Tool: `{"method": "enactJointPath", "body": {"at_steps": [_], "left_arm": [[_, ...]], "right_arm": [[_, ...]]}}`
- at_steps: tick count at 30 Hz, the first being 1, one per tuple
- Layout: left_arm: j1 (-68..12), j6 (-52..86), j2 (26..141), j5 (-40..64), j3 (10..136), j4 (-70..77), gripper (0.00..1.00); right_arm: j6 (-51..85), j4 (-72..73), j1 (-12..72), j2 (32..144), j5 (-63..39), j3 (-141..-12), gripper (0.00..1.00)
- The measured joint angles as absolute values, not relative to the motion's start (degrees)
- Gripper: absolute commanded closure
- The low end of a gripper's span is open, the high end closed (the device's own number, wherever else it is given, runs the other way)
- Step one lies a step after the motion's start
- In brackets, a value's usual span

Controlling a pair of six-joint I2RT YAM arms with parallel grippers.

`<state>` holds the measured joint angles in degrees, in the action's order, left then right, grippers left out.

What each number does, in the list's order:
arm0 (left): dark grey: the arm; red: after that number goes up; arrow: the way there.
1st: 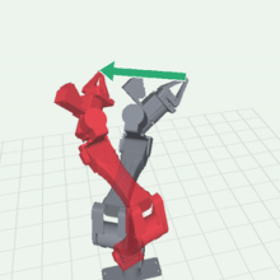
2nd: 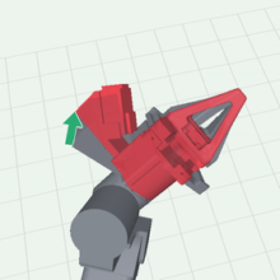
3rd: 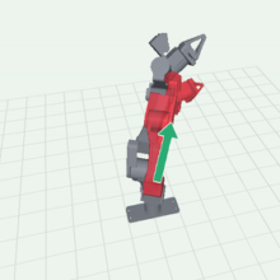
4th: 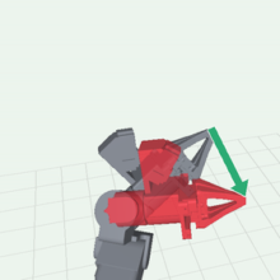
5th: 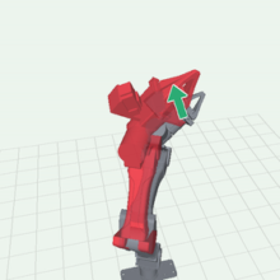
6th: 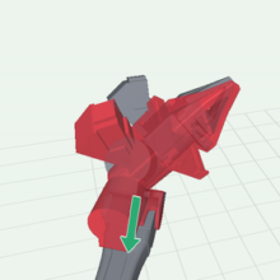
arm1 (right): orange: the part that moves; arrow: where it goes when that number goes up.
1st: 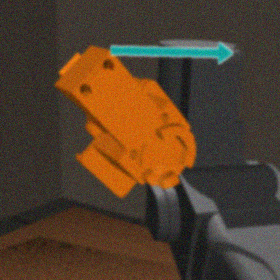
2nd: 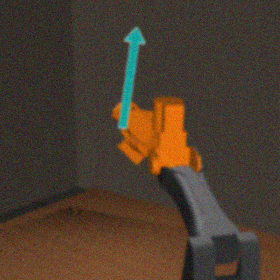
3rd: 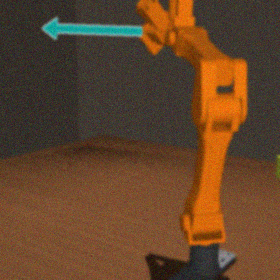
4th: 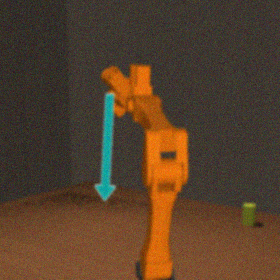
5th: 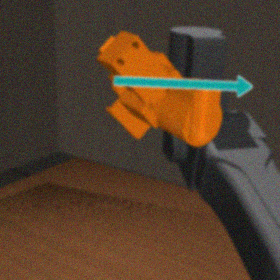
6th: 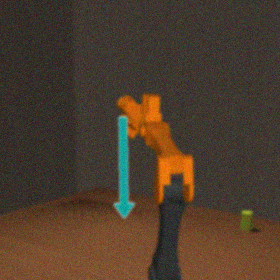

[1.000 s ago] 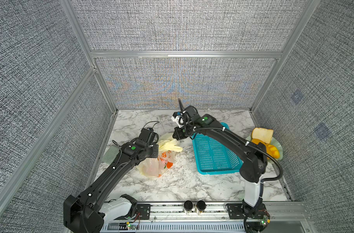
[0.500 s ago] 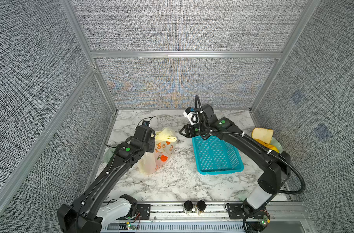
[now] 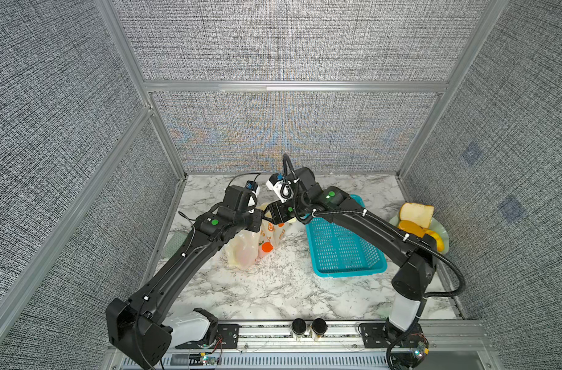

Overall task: Untie the knot of a plastic bag & take out the apple
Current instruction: Untie the plastic bag at the center of the board.

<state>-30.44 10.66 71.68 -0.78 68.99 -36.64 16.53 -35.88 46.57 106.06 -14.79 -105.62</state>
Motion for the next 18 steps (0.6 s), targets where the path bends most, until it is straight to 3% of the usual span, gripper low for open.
{"method": "enactJointPath", "body": {"at_steps": [6,11,14,18], "left_arm": [[-30.89,10.52,71.18,0.43,68.97,-36.6,1.0],[-30.98,10.5,70.61,0.58,68.49,-36.53,1.0],[-30.98,10.5,70.61,0.6,68.18,-36.51,1.0],[-30.98,10.37,70.61,0.6,67.99,-36.47,1.0]], "right_arm": [[17.06,-37.54,46.33,107.46,-2.98,-108.01,0.38],[18.2,-38.41,46.39,107.46,-1.06,-106.65,0.4],[18.76,-38.87,46.22,108.05,-0.95,-106.17,0.55],[19.59,-39.68,45.98,110.08,-2.79,-107.28,0.87]]}}
